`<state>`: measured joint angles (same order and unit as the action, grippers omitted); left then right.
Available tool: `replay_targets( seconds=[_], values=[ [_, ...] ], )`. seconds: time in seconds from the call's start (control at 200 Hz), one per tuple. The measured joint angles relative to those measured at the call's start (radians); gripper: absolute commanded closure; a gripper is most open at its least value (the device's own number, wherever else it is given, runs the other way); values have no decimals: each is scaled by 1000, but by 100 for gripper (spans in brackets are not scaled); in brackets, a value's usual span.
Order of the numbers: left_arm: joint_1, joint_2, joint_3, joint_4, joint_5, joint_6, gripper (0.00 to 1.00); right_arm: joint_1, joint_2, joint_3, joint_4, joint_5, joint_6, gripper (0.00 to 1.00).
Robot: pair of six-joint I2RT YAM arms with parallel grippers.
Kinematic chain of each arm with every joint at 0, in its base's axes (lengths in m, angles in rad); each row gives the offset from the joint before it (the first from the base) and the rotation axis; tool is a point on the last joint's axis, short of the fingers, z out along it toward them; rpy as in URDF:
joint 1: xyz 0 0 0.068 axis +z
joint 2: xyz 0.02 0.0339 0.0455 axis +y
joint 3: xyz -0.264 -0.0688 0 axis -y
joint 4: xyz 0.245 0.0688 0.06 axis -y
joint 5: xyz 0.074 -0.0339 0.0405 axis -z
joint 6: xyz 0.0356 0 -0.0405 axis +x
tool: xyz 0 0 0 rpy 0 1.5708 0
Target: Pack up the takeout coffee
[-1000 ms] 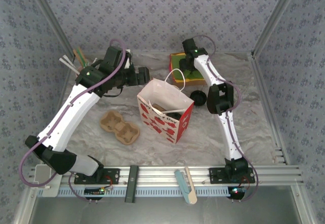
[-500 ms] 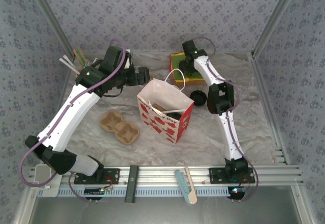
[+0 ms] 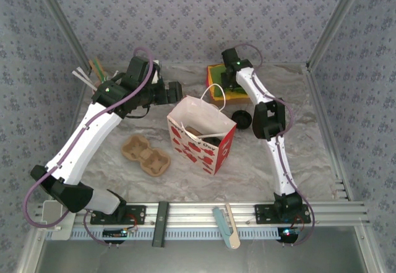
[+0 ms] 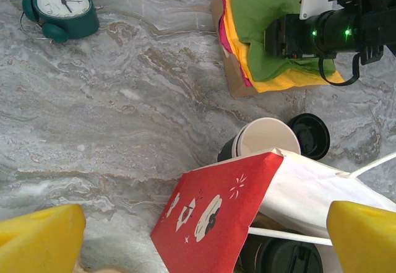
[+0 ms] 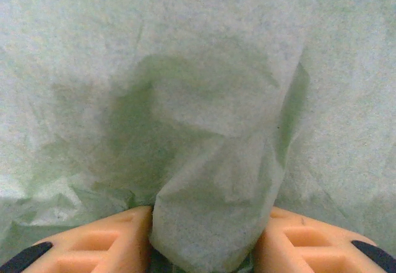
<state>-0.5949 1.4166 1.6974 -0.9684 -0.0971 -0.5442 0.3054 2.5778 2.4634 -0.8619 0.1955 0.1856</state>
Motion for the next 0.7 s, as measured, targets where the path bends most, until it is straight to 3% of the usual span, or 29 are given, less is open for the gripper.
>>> replay_targets(
  seconds=[0.7],
  values=[
    [0, 0, 0, 0, 2, 0, 0, -16, -87, -5, -13, 1, 1, 62]
  ],
)
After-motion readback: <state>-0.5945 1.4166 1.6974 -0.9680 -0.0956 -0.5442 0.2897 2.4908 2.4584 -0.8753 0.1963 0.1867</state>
